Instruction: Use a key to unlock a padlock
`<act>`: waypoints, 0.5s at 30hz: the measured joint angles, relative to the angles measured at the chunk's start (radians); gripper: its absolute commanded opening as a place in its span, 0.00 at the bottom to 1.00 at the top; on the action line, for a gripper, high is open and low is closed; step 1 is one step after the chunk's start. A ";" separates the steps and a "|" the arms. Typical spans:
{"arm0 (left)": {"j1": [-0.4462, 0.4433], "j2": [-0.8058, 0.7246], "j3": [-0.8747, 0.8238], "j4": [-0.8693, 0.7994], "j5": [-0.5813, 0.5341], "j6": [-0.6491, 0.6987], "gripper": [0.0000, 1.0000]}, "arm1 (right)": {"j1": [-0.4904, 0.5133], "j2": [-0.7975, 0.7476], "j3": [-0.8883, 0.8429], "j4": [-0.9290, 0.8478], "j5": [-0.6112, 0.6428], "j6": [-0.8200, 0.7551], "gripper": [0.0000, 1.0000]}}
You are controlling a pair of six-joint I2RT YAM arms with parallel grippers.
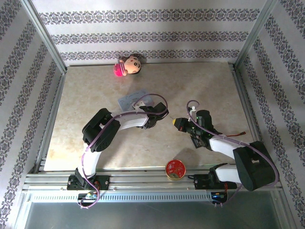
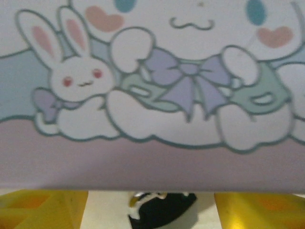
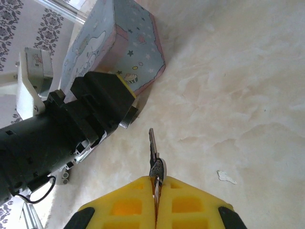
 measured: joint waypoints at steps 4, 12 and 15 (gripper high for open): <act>0.000 0.002 0.000 -0.030 -0.015 -0.019 0.69 | 0.000 0.000 0.001 0.000 -0.007 0.000 0.00; 0.002 0.033 0.024 -0.028 -0.019 -0.017 0.66 | 0.000 0.002 0.001 0.015 -0.016 0.000 0.00; 0.002 0.057 0.046 -0.024 -0.018 -0.015 0.55 | 0.000 0.002 0.001 0.015 -0.016 0.000 0.00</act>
